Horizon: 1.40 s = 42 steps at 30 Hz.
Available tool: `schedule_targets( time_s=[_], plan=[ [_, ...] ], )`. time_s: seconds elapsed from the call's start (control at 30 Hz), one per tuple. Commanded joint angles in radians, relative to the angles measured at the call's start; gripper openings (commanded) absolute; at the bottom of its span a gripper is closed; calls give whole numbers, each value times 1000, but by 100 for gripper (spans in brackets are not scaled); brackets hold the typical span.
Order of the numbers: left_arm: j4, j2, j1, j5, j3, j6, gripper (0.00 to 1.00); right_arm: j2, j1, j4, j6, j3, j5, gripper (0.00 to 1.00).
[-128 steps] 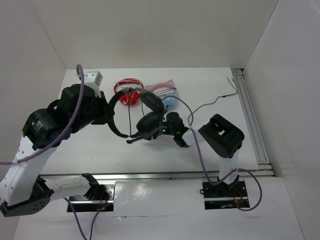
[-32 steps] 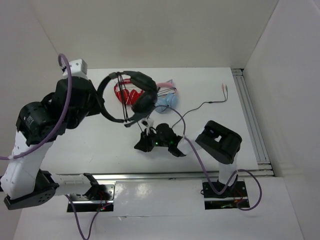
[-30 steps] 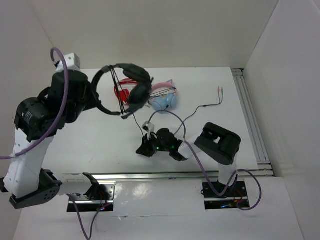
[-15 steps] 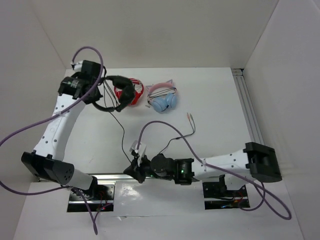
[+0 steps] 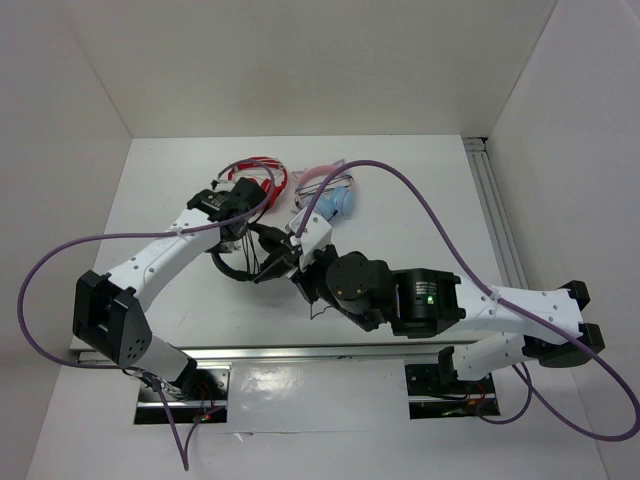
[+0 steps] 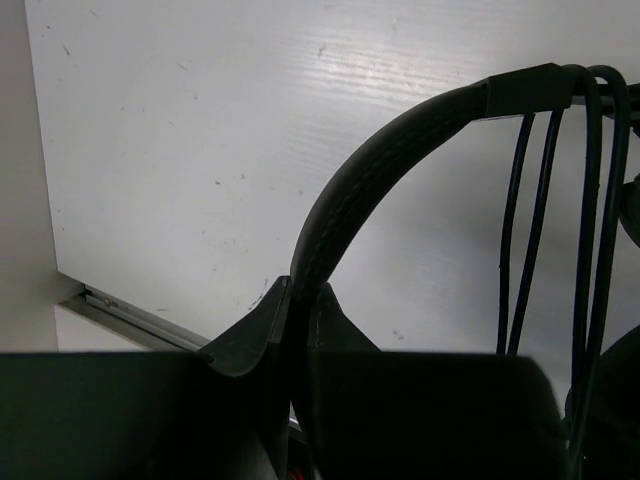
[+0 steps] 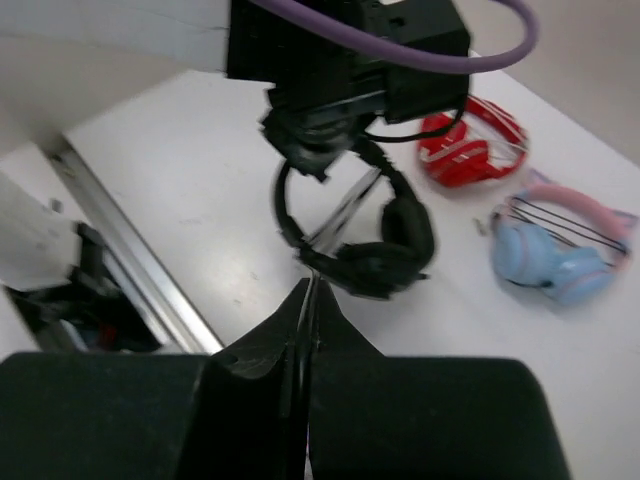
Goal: Wrap the headphones
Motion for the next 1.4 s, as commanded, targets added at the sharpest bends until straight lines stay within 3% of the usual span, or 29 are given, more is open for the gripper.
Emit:
schedule_targets(
  time_s=[0.0, 0.1, 0.23, 0.4, 0.5, 0.6, 0.67, 0.73, 0.87, 1.03, 1.17, 1.37],
  plan=[
    [40, 23, -47, -82, -33, -15, 0, -9, -22, -199, -113, 121, 132, 0],
    [49, 32, -103, -41, -58, 5, 0, -9, -43, -292, -190, 130, 191, 0],
    [83, -34, -137, 75, -124, 27, 0, 0, -161, -344, -233, 76, 216, 0],
    [83, -157, -225, 189, -167, 57, 0, -61, -272, -122, -333, -17, 293, 0],
    [64, -255, -300, 247, -158, 68, 0, -52, -390, 23, -373, -17, 247, 0],
    [51, -356, -337, 309, -132, 93, 0, 37, -570, 23, -358, 70, 53, 0],
    [12, -402, -337, 321, -80, 104, 0, 130, -733, -4, -315, 128, -162, 0],
    [-11, -411, -337, 333, -37, 116, 0, 213, -816, 5, -292, 188, -341, 0],
    [-35, -434, -346, 421, 110, 162, 0, 327, -928, 55, -282, 198, -553, 0],
    [-26, -433, -346, 547, 282, 203, 0, 359, -941, 220, -189, 1, -900, 0],
    [-38, -361, -346, 556, 446, 191, 0, 338, -892, 573, -7, -215, -1161, 9],
    [-74, -281, -366, 479, 675, 42, 0, 414, -772, 987, 219, -373, -1255, 22]
  ],
)
